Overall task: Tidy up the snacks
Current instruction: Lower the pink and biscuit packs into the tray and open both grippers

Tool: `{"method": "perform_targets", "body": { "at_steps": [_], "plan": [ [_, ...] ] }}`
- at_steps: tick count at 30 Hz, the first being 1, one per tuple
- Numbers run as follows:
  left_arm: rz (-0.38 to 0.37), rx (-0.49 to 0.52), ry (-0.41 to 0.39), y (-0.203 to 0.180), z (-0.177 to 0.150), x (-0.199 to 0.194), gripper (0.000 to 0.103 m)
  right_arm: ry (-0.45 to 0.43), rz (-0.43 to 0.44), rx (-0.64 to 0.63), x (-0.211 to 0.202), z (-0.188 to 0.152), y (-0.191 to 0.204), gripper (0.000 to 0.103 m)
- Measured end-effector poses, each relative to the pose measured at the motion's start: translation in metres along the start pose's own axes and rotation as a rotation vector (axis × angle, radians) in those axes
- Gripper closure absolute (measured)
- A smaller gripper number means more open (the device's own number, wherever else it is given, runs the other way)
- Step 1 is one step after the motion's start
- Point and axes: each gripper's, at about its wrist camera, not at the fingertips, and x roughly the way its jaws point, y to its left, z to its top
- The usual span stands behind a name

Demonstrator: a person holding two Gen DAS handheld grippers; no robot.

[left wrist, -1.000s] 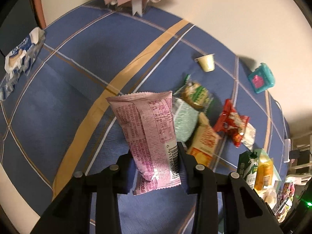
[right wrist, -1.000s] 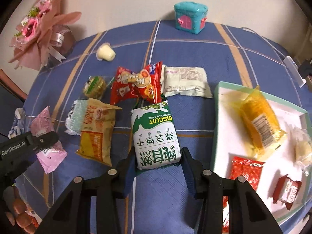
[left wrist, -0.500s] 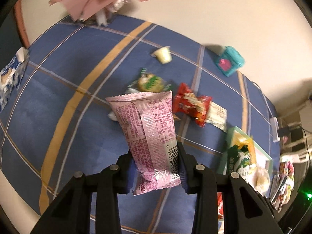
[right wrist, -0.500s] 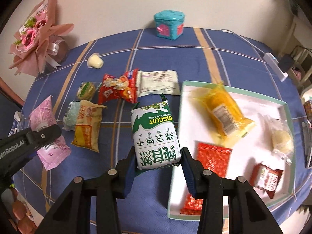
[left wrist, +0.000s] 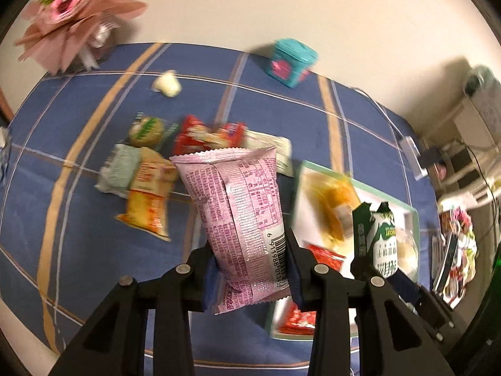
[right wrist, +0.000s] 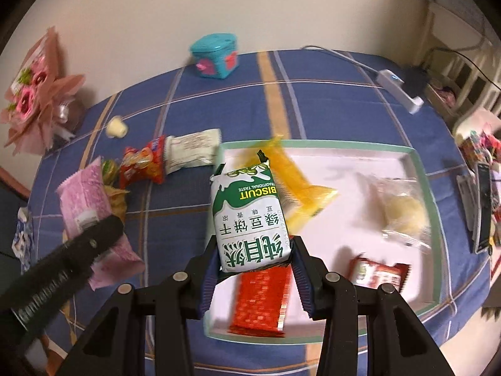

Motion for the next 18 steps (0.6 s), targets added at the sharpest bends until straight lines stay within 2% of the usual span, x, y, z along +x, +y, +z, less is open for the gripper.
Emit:
{"method": "perform_targets", "body": {
  "at_steps": [8,18],
  "plan": [
    [-0.006,0.109,0.03,-0.054,-0.015,0.012,0.064,0.006,-0.027,0.131,-0.004,0.006,-0.066,0.056],
    [-0.017,0.204,0.07,-0.1,-0.032,0.026,0.064,0.006,-0.046,0.238,-0.007,0.005,-0.12,0.056]
  ]
}}
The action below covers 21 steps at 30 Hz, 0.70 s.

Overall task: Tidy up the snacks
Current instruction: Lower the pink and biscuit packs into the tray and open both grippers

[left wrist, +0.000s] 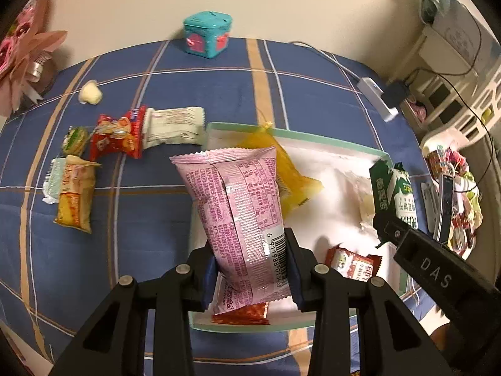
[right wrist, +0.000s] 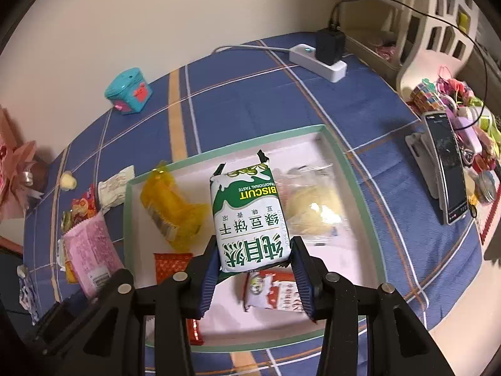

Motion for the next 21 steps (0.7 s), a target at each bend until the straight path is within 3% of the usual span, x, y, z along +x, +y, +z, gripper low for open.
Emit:
{"method": "perform_targets", "body": {
  "at_steps": [8,13,21],
  "plan": [
    [-0.004,-0.012,0.054,0.001,0.006,0.022,0.063,0.013,0.018,-0.001,0.008,0.002,0.0,0.056],
    [0.032,-0.041,0.07,0.013,0.011,0.043,0.064,0.06,0.04,-0.022,0.032,-0.001,0.009,0.056],
    [0.037,-0.051,0.064,0.02,0.021,0.061,0.064,0.067,0.053,-0.029,0.048,0.003,0.014,0.056]
  ]
}}
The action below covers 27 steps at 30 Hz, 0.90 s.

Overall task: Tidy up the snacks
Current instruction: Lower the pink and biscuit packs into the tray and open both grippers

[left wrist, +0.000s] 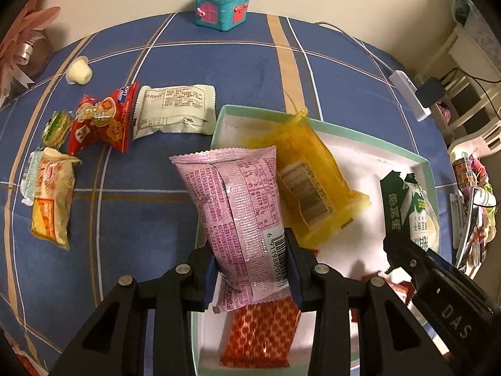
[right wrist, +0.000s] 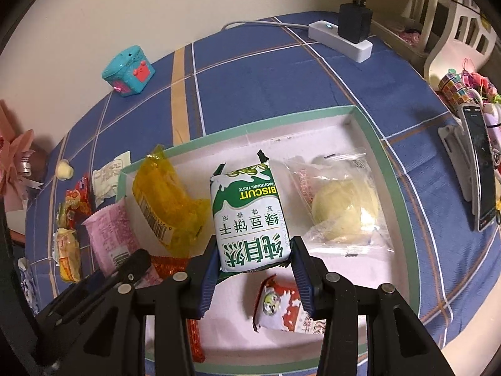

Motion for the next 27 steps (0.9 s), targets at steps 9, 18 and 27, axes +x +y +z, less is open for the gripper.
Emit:
{"method": "perform_targets", "body": {
  "at_steps": [9,18,27],
  "plan": [
    [-0.01,0.018,-0.026,-0.009,0.008,0.008,0.064,0.013,0.011,0.004,0.011,0.007,-0.001,0.056],
    [-0.001,0.027,-0.018,-0.012,0.014,-0.001,0.048,0.008,-0.004,0.011,0.005,0.011,-0.002,0.054],
    [0.009,-0.019,-0.014,0.006,0.018,-0.03,0.038,-0.016,-0.027,-0.021,-0.022,0.008,0.005,0.053]
  ]
}}
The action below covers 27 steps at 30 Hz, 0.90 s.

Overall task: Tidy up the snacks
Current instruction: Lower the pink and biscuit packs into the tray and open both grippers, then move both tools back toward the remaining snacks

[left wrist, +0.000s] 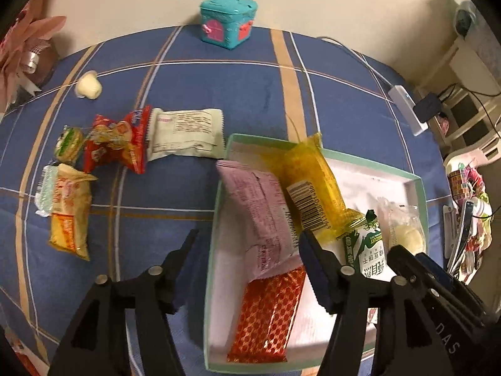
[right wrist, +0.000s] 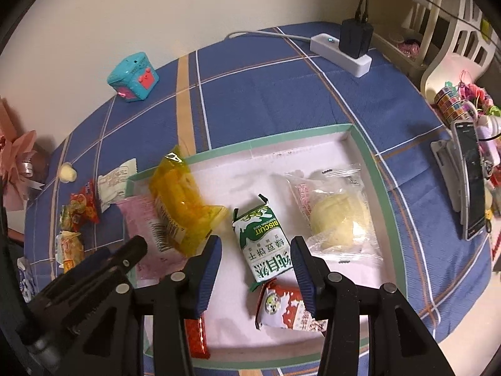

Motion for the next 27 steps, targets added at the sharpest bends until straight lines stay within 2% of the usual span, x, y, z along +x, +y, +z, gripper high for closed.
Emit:
{"method": "perform_targets", "body": {
  "at_steps": [3,5,7,10,12,14,16,27],
  "plan": [
    [0.014,-0.017,-0.008,0.007,0.0,-0.007,0.037,-0.001,-0.021,-0.012,-0.007,-0.002,0.003,0.051],
    [0.027,-0.022,-0.013,0.01,0.0,-0.009,0.033,-0.004,-0.028,-0.017,-0.01,-0.004,0.005,0.042],
    [0.043,-0.024,-0.021,0.012,-0.001,-0.011,0.019,-0.009,-0.035,-0.021,-0.013,-0.006,0.006,0.037],
    [0.058,-0.025,-0.027,0.017,-0.003,-0.012,0.016,-0.015,-0.038,-0.025,-0.014,-0.007,0.007,0.02],
    [0.07,-0.028,-0.029,0.021,-0.003,-0.011,0.011,-0.019,-0.038,-0.031,-0.014,-0.008,0.008,0.015],
    [0.077,-0.033,-0.034,0.024,-0.004,-0.011,0.011,-0.019,-0.039,-0.033,-0.013,-0.008,0.009,0.006],
    [0.086,-0.043,-0.041,0.027,-0.004,-0.011,0.004,-0.022,-0.043,-0.033,-0.013,-0.009,0.01,0.0],
    [0.085,-0.061,-0.056,0.059,-0.004,-0.018,0.002,-0.004,-0.042,-0.05,-0.007,-0.012,0.02,0.0]
  ]
}}
